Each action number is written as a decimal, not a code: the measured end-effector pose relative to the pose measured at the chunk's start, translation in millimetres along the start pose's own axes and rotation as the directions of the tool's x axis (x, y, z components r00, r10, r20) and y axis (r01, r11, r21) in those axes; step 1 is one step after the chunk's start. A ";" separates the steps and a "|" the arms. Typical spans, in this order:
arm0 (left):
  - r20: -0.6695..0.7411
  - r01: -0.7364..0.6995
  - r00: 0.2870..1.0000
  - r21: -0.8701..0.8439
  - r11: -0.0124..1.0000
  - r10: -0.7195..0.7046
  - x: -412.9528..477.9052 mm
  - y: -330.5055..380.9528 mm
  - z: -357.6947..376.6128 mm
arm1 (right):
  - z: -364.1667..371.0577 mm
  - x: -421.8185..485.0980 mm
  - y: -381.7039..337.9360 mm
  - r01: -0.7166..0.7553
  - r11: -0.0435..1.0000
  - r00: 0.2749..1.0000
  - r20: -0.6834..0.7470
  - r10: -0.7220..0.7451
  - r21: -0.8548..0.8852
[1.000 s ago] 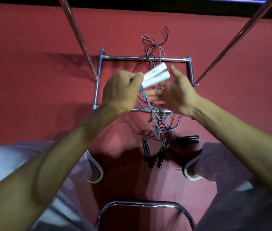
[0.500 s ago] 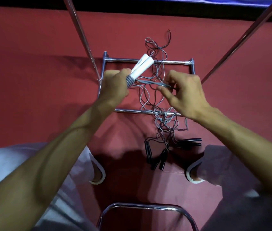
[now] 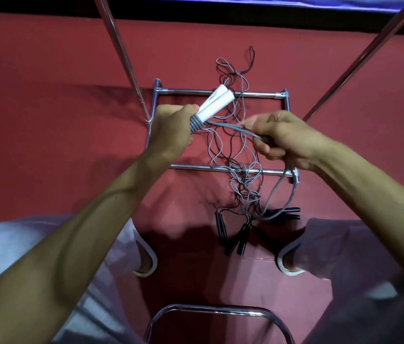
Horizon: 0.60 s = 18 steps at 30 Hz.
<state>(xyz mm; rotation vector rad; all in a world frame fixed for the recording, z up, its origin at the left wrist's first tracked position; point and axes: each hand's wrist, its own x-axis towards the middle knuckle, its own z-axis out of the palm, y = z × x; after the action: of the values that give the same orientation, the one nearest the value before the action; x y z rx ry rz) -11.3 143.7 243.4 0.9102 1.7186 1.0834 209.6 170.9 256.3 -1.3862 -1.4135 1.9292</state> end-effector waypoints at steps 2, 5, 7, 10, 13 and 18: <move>-0.011 0.020 1.000 0.005 1.000 -0.020 1.2 1.6 -2.2 | 4.1 -1.1 1.3 0.257 0.950 0.962 -0.041 -0.269 -0.180; -0.012 0.061 0.998 0.015 0.998 -0.061 2.2 4.6 -4.5 | 3.7 -8.9 -0.6 0.454 0.653 0.846 0.063 -0.529 -0.607; 0.010 0.090 0.996 0.038 0.995 -0.090 0.6 4.5 -3.8 | 1.5 -11.9 2.0 0.418 0.423 0.793 0.096 -0.602 -0.804; 0.044 0.116 0.992 0.053 0.992 -0.119 -3.9 5.0 -1.0 | 2.4 -11.6 6.6 0.318 0.264 0.734 0.060 -0.677 -0.911; 0.052 0.095 0.994 0.085 0.992 -0.100 -4.5 7.3 -0.5 | 3.9 -9.4 6.7 0.155 0.311 0.823 -0.052 -0.566 -0.938; -0.023 -0.092 0.993 0.448 0.889 0.114 -8.3 -1.5 4.9 | 10.3 -10.2 -6.6 -0.155 0.986 0.982 0.104 0.160 -0.052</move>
<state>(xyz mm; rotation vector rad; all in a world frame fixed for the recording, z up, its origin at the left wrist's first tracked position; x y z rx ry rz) -4.0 137.1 243.4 1.2805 2.0239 0.7886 203.6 160.9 267.2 -1.4739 -1.4411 2.1139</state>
